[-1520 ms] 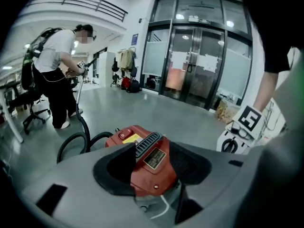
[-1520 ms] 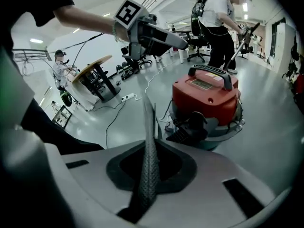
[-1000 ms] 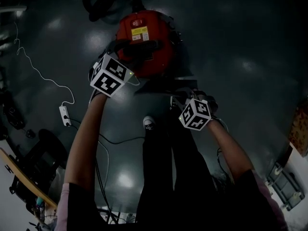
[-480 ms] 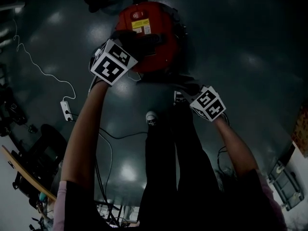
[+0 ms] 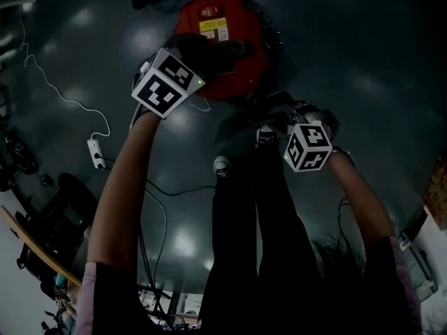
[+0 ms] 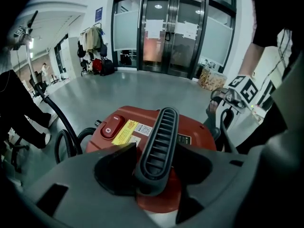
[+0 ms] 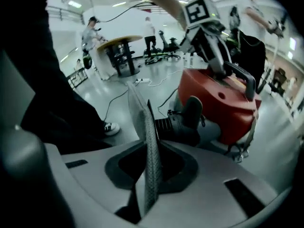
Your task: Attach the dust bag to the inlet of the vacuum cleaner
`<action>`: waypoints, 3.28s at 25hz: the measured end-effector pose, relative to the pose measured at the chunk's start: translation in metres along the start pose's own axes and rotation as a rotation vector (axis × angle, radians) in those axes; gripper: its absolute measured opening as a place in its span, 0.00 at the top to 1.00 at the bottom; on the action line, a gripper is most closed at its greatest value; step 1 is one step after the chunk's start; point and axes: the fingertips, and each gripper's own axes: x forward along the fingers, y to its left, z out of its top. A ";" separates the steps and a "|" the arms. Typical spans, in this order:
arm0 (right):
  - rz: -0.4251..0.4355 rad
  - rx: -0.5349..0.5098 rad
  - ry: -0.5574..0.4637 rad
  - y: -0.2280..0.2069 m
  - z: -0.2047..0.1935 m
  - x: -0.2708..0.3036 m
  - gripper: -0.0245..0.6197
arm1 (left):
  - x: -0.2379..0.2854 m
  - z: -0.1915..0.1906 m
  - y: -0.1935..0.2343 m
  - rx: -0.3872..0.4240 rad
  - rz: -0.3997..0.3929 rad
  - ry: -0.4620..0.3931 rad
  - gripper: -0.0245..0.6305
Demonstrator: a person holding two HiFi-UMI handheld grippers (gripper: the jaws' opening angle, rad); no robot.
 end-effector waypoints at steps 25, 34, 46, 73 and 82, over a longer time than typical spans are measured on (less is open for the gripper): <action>0.075 1.081 -0.225 -0.009 -0.022 0.007 0.87 | -0.002 -0.001 -0.001 -0.027 -0.005 -0.014 0.62; -0.152 0.825 -0.141 -0.017 -0.023 0.007 0.85 | 0.000 -0.001 0.001 -0.034 -0.007 -0.039 0.62; -0.033 0.417 0.061 -0.009 -0.016 0.001 0.72 | -0.001 0.000 0.000 -0.038 -0.010 -0.039 0.62; -0.102 0.897 0.033 -0.016 -0.021 -0.002 0.80 | -0.002 0.002 0.003 -0.045 -0.018 -0.072 0.62; -0.104 0.892 0.032 -0.007 -0.017 -0.012 0.69 | -0.025 0.011 -0.001 -0.084 0.044 -0.144 0.61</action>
